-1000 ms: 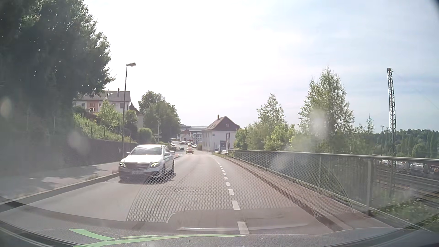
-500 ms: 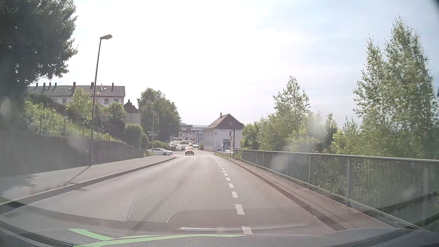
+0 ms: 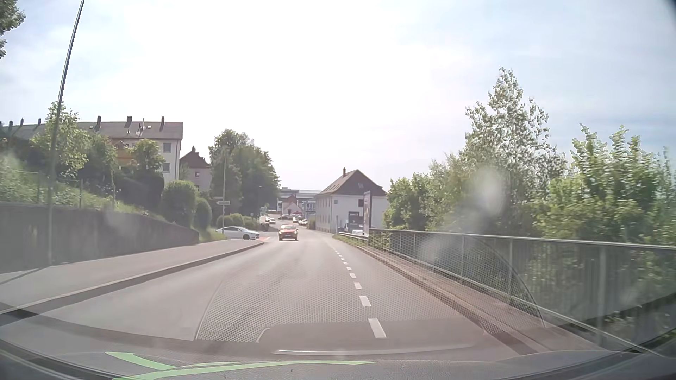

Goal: Follow the waypoints while adhering to traffic rules and regulations

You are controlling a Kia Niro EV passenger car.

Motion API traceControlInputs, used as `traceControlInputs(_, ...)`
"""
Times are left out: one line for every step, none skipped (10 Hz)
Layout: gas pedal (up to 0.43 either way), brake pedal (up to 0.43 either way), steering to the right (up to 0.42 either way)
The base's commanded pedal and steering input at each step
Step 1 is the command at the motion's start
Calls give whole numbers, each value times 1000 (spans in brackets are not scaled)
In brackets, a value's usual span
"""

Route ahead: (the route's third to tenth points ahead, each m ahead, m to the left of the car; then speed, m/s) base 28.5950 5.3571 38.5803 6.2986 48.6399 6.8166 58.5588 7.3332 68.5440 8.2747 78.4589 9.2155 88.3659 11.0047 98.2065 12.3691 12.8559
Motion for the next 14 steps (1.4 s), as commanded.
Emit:
traceControlInputs(20,0,-6)
traceControlInputs(20,0,-6)
traceControlInputs(20,0,-6)
traceControlInputs(20,0,-6)
traceControlInputs(20,0,-6)
traceControlInputs(20,0,-6)
traceControlInputs(20,0,-6)
traceControlInputs(20,0,-6)
traceControlInputs(20,0,-7)
traceControlInputs(20,0,-7)
traceControlInputs(20,0,-7)
traceControlInputs(20,0,-7)
traceControlInputs(20,0,-7)
traceControlInputs(20,0,-7)
